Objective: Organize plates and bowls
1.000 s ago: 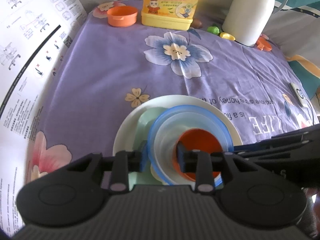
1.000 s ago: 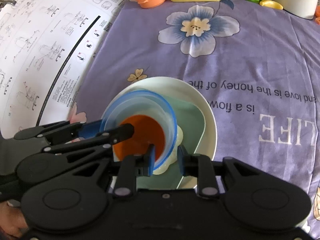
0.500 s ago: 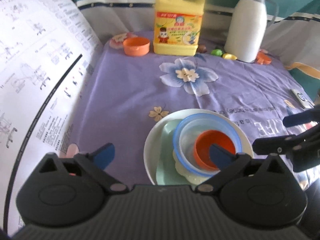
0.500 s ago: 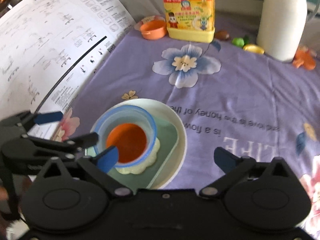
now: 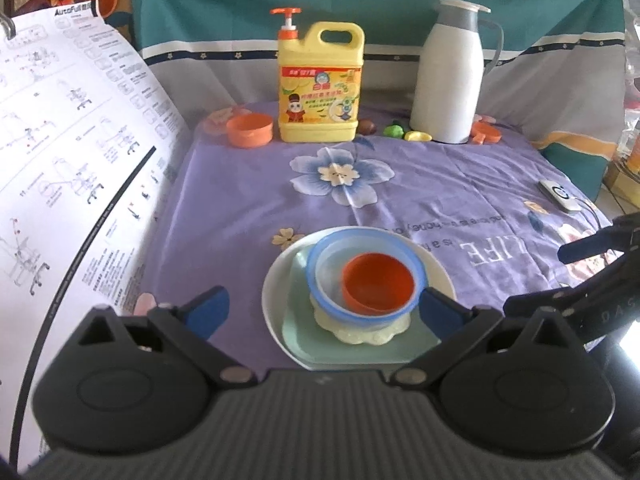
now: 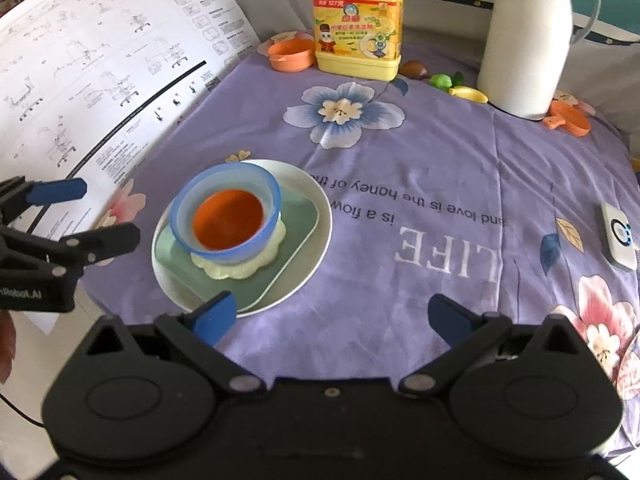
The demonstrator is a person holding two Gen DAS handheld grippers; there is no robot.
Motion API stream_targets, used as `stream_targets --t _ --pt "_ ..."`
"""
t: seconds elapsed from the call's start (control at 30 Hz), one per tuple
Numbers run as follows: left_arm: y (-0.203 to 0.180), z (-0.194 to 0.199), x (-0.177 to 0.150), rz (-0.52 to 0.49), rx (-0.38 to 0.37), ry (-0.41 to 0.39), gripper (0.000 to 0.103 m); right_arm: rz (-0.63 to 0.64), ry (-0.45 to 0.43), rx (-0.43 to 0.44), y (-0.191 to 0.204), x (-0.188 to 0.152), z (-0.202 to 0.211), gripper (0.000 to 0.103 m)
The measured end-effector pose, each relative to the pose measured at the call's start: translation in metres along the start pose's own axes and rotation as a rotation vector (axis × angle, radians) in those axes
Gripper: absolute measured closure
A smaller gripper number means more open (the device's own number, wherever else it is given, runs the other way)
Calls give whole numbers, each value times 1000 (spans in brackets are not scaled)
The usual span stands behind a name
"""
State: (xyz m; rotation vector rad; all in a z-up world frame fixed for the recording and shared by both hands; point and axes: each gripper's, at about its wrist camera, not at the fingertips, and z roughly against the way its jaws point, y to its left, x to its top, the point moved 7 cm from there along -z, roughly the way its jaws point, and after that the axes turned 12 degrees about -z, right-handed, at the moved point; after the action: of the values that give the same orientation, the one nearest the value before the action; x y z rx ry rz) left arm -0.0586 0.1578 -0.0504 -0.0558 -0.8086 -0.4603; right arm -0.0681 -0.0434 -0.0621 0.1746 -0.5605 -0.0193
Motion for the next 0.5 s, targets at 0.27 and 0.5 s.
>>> stream_targets --t 0.27,0.5 --pt "-18 2 -7 -52 45 21 0 20 -47 30 0 -15 14 0" --pt "-18 1 -15 -49 62 39 0 91 -93 32 8 -25 24 0"
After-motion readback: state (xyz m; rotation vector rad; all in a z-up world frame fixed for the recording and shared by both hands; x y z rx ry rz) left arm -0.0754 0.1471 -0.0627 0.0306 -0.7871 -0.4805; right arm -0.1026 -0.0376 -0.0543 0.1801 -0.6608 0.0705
